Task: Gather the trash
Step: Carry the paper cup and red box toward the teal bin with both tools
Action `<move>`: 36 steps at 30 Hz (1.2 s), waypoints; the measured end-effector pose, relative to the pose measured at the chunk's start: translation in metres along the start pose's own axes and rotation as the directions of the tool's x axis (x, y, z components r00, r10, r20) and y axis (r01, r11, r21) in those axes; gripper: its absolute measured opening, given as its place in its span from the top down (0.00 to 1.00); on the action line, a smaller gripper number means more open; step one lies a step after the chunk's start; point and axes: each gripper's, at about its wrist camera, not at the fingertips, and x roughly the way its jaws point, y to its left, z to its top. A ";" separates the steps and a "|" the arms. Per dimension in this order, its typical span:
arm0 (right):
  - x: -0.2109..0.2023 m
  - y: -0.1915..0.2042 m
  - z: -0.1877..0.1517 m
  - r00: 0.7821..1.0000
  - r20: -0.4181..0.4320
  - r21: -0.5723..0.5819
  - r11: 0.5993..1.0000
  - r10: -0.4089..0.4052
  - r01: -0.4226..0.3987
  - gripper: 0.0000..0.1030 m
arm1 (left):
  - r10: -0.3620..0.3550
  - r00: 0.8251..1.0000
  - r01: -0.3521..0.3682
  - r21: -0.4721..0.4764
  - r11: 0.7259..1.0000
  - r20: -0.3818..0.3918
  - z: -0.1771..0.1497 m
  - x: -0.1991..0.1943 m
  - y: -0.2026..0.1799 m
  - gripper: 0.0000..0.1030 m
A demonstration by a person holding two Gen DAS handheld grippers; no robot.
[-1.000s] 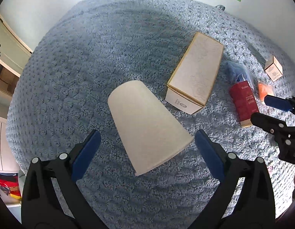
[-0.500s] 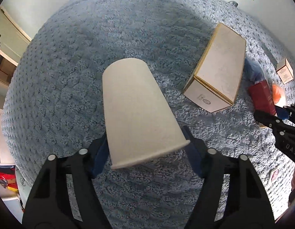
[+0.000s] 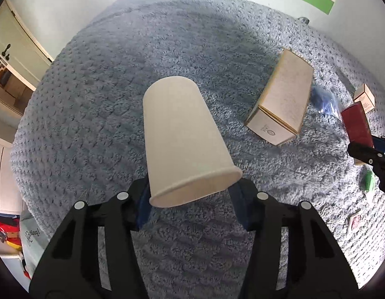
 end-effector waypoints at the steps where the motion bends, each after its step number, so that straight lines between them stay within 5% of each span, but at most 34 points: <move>1: -0.002 0.002 0.000 1.000 0.005 -0.005 1.000 0.002 -0.002 0.71 | 0.002 1.000 -0.002 -0.003 1.000 0.004 -0.001 -0.002 -0.001 0.51; 16: -0.042 0.076 -0.024 0.991 0.037 -0.222 0.968 0.131 -0.120 0.71 | 0.091 0.993 -0.080 -0.130 0.988 0.080 -0.077 -0.075 0.035 0.51; 36: -0.020 0.351 -0.120 0.928 -0.196 -0.587 0.720 0.317 -0.370 0.71 | 0.229 0.971 -0.233 -0.451 0.862 -0.065 -0.297 -0.124 0.197 0.51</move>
